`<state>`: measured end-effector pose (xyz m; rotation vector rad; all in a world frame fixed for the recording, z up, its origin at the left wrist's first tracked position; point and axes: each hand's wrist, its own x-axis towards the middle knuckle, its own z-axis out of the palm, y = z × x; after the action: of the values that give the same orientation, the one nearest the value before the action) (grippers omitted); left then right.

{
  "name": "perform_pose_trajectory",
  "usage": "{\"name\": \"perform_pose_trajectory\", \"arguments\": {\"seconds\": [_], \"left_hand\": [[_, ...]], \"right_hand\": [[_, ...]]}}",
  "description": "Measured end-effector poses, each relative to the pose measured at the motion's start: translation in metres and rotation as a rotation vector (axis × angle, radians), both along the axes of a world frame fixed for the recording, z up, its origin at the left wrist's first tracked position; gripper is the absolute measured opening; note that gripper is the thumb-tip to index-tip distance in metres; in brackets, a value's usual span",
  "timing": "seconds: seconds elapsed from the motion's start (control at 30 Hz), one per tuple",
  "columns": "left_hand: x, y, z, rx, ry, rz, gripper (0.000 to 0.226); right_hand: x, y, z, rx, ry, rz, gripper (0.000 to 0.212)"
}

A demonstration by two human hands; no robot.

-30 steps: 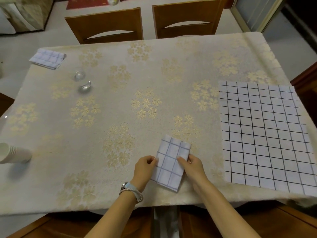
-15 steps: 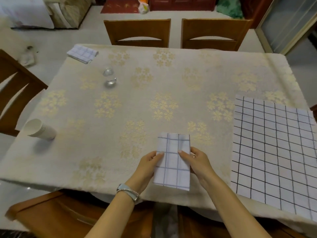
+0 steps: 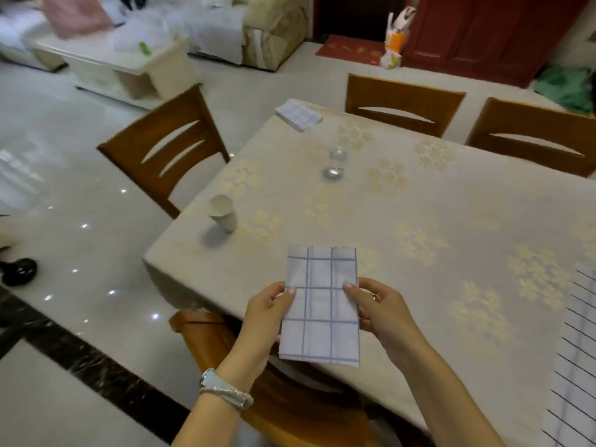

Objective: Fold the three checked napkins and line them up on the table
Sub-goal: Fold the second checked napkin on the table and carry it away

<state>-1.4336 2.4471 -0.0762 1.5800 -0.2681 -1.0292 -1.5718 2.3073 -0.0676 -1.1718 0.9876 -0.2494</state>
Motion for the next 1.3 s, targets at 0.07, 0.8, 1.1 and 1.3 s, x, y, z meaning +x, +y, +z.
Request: {"name": "perform_pose_trajectory", "arguments": {"seconds": [0.07,0.8,1.1,1.3], "left_hand": [[0.034,0.028,0.008,-0.006,-0.006,0.070,0.018],[0.312,0.278,0.040,-0.029,-0.058,0.589,0.018],[0.425,0.326,0.038,-0.001,-0.092,0.656,0.019],[0.544,0.318,0.046,0.011,-0.123,0.604,0.019]], "right_hand": [[0.042,0.020,0.006,-0.015,-0.017,0.030,0.028],[0.402,0.222,0.024,-0.072,-0.086,0.534,0.021],[0.535,0.260,0.021,-0.002,-0.120,0.658,0.018],[0.641,0.255,0.027,-0.005,-0.144,0.613,0.023]]}}
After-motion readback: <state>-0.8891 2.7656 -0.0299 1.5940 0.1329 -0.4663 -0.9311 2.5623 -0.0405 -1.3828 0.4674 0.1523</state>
